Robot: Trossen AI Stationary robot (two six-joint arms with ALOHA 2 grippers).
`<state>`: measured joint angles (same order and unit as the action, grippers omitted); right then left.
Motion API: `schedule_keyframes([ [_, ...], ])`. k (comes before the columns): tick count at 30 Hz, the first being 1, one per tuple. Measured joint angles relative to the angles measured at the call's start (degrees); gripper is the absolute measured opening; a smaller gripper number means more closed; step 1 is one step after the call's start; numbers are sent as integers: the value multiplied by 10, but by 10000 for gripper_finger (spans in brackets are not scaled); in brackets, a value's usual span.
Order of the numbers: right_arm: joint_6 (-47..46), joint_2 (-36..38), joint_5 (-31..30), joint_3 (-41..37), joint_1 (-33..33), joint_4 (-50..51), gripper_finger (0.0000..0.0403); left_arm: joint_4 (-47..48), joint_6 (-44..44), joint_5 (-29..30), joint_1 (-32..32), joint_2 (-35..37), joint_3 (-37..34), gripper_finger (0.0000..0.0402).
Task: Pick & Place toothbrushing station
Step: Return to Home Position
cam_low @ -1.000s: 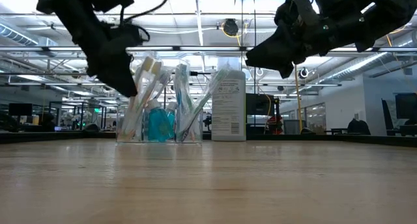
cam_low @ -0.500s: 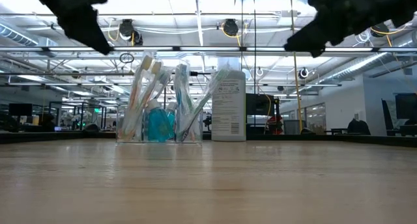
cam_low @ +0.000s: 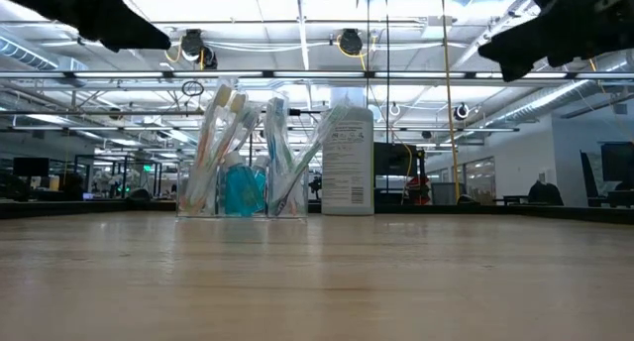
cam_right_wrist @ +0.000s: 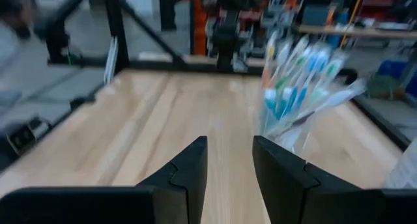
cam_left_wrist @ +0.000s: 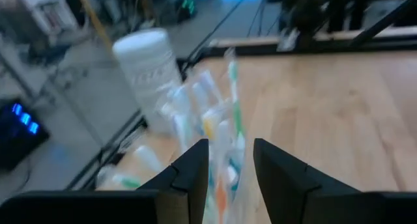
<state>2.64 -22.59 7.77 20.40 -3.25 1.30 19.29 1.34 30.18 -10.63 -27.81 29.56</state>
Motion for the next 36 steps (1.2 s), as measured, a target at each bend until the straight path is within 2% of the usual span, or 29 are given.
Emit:
schedule_keyframes([
  [5,-7,97,0,-32,-1,14,114,-80,47,-21,0,53,-68,127],
  [10,-37,177,2,-71,-1,11,114,-91,70,-24,0,112,-102,127],
  [14,-36,223,62,-87,-1,24,114,-92,88,-57,0,160,-114,127],
  [17,-37,224,79,-88,-1,14,114,-89,99,-73,0,195,-135,127],
  [25,-34,224,75,-100,-1,18,114,-116,119,-71,0,275,-203,127],
  [29,-53,224,75,-127,-1,1,114,-152,127,-72,0,275,-219,127],
  [33,-120,224,75,-186,-1,-91,114,-178,91,-76,0,275,-252,127],
  [36,-106,221,75,-191,0,-95,114,-213,97,-76,1,275,-279,127],
])
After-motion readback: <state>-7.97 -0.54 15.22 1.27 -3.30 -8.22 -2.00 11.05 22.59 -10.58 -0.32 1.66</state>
